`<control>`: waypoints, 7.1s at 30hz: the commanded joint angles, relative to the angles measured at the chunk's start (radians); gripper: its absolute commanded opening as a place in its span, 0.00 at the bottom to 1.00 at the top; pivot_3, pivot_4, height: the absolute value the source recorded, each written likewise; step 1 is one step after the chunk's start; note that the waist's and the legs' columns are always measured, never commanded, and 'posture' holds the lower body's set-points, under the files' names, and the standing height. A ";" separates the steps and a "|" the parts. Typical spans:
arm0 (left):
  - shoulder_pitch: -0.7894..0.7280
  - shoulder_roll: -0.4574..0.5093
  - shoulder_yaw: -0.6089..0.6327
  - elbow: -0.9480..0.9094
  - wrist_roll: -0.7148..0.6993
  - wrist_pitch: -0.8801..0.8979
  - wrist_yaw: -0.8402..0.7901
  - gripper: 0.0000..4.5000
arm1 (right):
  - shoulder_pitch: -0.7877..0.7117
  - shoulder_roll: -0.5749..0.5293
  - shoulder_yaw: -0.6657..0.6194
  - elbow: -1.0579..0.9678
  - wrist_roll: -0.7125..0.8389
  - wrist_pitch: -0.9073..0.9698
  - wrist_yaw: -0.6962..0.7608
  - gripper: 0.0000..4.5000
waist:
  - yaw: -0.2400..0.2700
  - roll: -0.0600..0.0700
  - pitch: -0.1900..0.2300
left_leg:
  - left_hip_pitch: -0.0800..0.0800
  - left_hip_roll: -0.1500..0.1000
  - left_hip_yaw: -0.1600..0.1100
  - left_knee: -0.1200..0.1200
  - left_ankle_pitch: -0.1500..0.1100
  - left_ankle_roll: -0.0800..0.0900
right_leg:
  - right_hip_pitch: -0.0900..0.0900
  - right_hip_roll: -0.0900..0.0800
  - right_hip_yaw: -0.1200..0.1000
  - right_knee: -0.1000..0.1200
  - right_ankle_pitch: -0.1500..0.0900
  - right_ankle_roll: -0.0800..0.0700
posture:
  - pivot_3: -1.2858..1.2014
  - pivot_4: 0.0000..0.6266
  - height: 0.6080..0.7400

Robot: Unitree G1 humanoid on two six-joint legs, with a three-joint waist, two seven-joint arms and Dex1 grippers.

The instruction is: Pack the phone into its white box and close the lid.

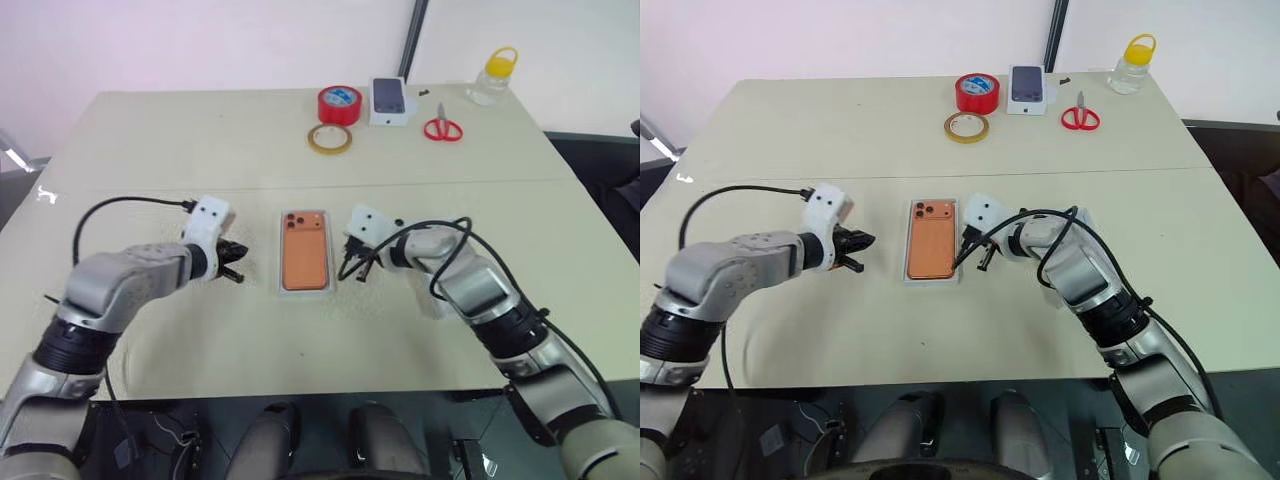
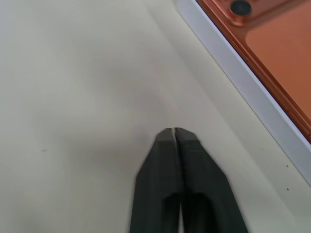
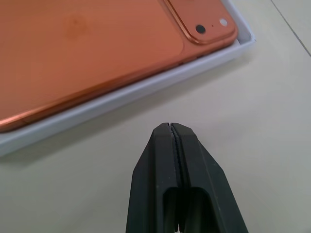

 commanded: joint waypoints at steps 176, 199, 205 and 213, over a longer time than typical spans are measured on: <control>-0.096 -0.403 0.003 0.185 0.503 -0.635 -0.672 0.00 | 0.125 -0.658 -0.220 -0.377 1.008 0.259 -0.596 0.01 | -0.026 0.006 0.002 | 0.000 0.003 0.003 0.005 -0.006 0.012 | 0.002 0.002 0.000 0.002 0.000 0.001 | 0.52 0.24 1.00; -0.085 -0.289 -0.214 0.166 0.634 -0.658 -0.868 0.00 | 0.206 -0.592 -0.151 -0.467 0.525 0.184 -0.106 0.01 | 0.003 0.006 0.003 | 0.000 0.001 0.003 0.005 -0.006 0.012 | 0.003 0.000 0.000 0.000 0.000 0.001 | 0.52 0.24 1.00; -0.088 -0.333 -0.179 0.188 0.622 -0.655 -0.832 0.00 | 0.221 -0.554 -0.173 -0.491 0.510 0.217 -0.087 0.01 | 0.000 0.006 0.003 | 0.000 0.001 0.003 0.005 -0.006 0.012 | 0.002 0.000 0.000 0.001 0.000 0.001 | 0.52 0.24 1.00; -0.097 -0.378 -0.123 0.189 0.599 -0.619 -0.791 0.00 | 0.222 -0.524 -0.192 -0.504 0.493 0.249 -0.066 0.01 | 0.002 0.006 0.003 | 0.000 0.001 0.003 0.005 -0.006 0.012 | 0.002 0.000 0.000 0.001 0.000 0.001 | 0.52 0.24 1.00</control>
